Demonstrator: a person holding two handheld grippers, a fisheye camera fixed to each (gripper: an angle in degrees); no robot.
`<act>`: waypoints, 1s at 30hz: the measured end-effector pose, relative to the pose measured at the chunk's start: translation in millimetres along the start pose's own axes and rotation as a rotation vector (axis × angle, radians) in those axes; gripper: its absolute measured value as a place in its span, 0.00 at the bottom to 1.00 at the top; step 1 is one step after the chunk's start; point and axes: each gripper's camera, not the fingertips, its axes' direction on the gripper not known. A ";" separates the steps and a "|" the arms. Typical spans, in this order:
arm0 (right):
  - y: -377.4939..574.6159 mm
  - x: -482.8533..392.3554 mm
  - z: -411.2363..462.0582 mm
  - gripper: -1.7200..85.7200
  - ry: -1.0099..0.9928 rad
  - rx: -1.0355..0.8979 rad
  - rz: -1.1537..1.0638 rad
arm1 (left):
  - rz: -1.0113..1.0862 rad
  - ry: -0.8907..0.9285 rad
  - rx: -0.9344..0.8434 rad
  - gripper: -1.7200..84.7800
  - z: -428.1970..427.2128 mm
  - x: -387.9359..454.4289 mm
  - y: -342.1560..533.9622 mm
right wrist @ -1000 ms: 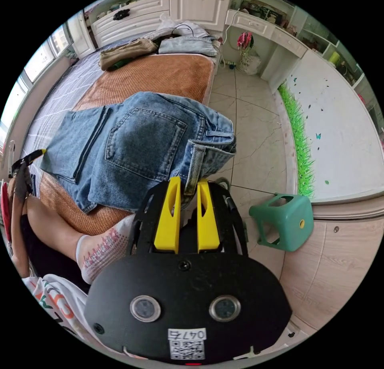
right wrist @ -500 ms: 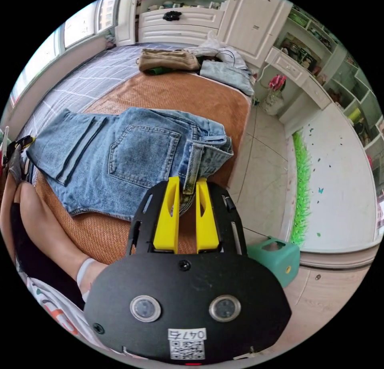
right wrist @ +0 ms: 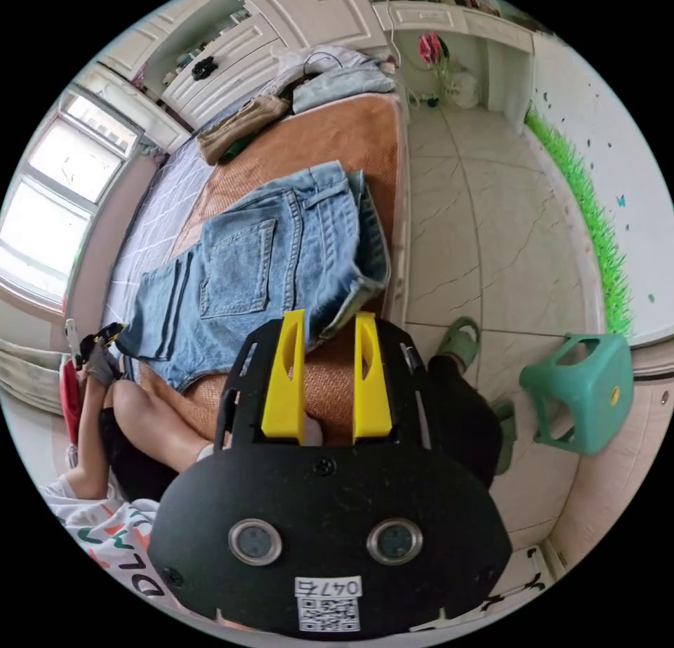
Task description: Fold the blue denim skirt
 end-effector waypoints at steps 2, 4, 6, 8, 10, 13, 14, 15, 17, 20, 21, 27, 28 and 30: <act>-2.1 1.8 -12.3 0.12 0.066 0.071 -0.033 | -0.005 0.002 0.004 0.01 -1.1 4.1 3.0; -13.1 6.3 -27.1 0.13 0.094 0.196 -0.078 | -0.010 0.005 0.000 0.01 0.0 9.4 5.9; -31.4 7.9 -27.7 0.13 0.088 0.245 -0.147 | -0.010 0.002 0.000 0.01 -0.1 15.6 8.7; -56.7 6.8 -13.6 0.14 0.109 0.229 -0.239 | -0.004 -0.010 -0.001 0.01 0.3 24.1 11.9; -91.5 7.0 18.9 0.15 0.114 0.134 -0.334 | 0.007 -0.027 -0.002 0.01 1.3 35.9 16.6; -122.4 11.4 53.7 0.15 0.082 0.057 -0.360 | -0.003 -0.039 0.019 0.01 -4.0 44.4 25.9; -126.7 13.0 58.5 0.15 0.069 0.059 -0.353 | -0.013 -0.040 0.036 0.01 -8.9 44.6 28.6; -134.4 17.0 67.3 0.15 0.041 0.063 -0.325 | -0.026 -0.027 0.112 0.01 -27.4 45.5 36.7; -143.6 21.9 81.5 0.14 0.026 0.049 -0.277 | 0.027 0.035 0.337 0.01 -74.2 57.1 61.5; -149.4 17.9 103.7 0.09 -0.004 -0.007 -0.263 | 0.272 0.049 0.493 0.01 -93.4 123.8 92.8; -148.4 11.2 102.8 0.07 0.012 -0.009 -0.269 | 0.371 0.035 0.410 0.01 -72.7 158.8 89.6; -114.8 -62.7 16.3 0.03 0.008 0.147 -0.473 | 0.580 0.049 0.090 0.01 26.8 253.8 82.2; -95.7 -81.2 -9.3 0.03 0.049 0.224 -0.538 | 0.574 0.052 0.070 0.01 38.2 256.6 83.5; -69.3 -99.2 -31.8 0.04 0.128 0.319 -0.582 | 0.556 0.060 0.046 0.01 53.8 257.1 83.4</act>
